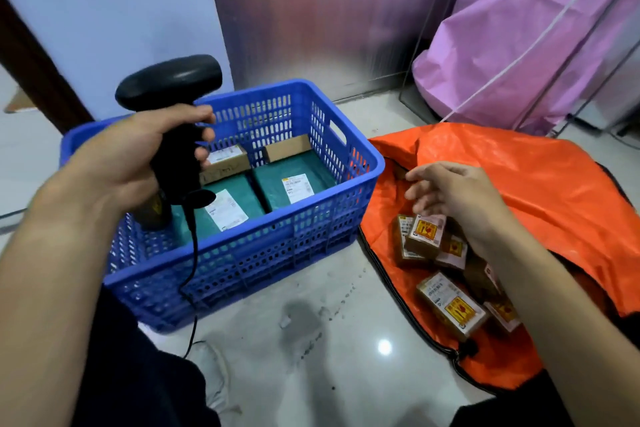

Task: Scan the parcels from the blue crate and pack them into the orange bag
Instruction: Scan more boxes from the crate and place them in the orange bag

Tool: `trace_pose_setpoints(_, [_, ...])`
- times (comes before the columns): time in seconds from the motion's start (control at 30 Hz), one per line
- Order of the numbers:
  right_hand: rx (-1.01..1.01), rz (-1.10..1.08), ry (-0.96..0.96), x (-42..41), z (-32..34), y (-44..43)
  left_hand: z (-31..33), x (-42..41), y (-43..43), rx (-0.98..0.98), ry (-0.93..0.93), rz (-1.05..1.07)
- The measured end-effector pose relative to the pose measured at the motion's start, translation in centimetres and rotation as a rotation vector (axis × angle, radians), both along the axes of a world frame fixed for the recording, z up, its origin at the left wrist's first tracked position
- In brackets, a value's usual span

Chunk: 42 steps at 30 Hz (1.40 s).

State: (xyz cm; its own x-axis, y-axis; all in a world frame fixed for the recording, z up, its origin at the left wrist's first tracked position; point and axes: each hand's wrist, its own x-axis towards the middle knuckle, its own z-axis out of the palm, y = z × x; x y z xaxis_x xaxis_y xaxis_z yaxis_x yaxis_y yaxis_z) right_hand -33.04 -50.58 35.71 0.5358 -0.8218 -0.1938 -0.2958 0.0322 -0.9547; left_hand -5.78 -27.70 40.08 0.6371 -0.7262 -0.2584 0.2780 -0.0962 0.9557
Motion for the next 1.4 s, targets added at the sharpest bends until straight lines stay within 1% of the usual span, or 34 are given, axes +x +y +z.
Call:
trace_pose_setpoints(0.17, [0.02,0.079,-0.003,4.2,0.2,2.0,0.1,1.4,3.9,0.07,-0.051,0.124])
trace_pose_setpoints(0.3, [0.019,0.172,0.005,8.3,0.4,3.7,0.4,3.1,6.8,0.014,-0.103,0.246])
trace_pose_setpoints(0.47, [0.014,0.332,0.012,13.1,-0.1,6.1,0.5,5.8,8.4,-0.007,-0.103,0.359])
trace_pose_setpoints(0.57, [0.05,0.374,0.03,15.6,-0.5,7.4,0.2,7.3,8.3,0.009,-0.102,0.353])
trace_pose_setpoints(0.67, [0.11,0.389,0.011,17.4,-0.5,8.3,-0.1,9.0,8.1,0.069,-0.148,0.323])
trace_pose_setpoints(0.77, [0.105,0.431,0.017,17.7,-0.6,8.9,-0.2,10.9,8.2,0.098,-0.154,0.319])
trace_pose_setpoints(0.87, [0.094,0.466,0.037,17.4,-1.4,8.3,-0.8,12.5,8.5,0.107,-0.117,0.362])
trace_pose_setpoints(1.0, [0.178,0.43,0.063,18.9,-3.1,7.2,-1.6,13.9,8.2,0.084,-0.084,0.389])
trace_pose_setpoints(1.17, [0.313,0.401,0.052,23.2,-5.5,5.4,-1.6,15.2,7.5,0.013,-0.064,0.415])
trace_pose_setpoints(1.23, [0.319,0.385,0.08,25.0,-6.6,4.2,-1.8,15.6,7.4,0.022,-0.079,0.419])
trace_pose_setpoints(1.4, [0.218,0.331,0.201,29.2,-9.9,1.6,-2.7,16.2,6.7,0.123,-0.096,0.465])
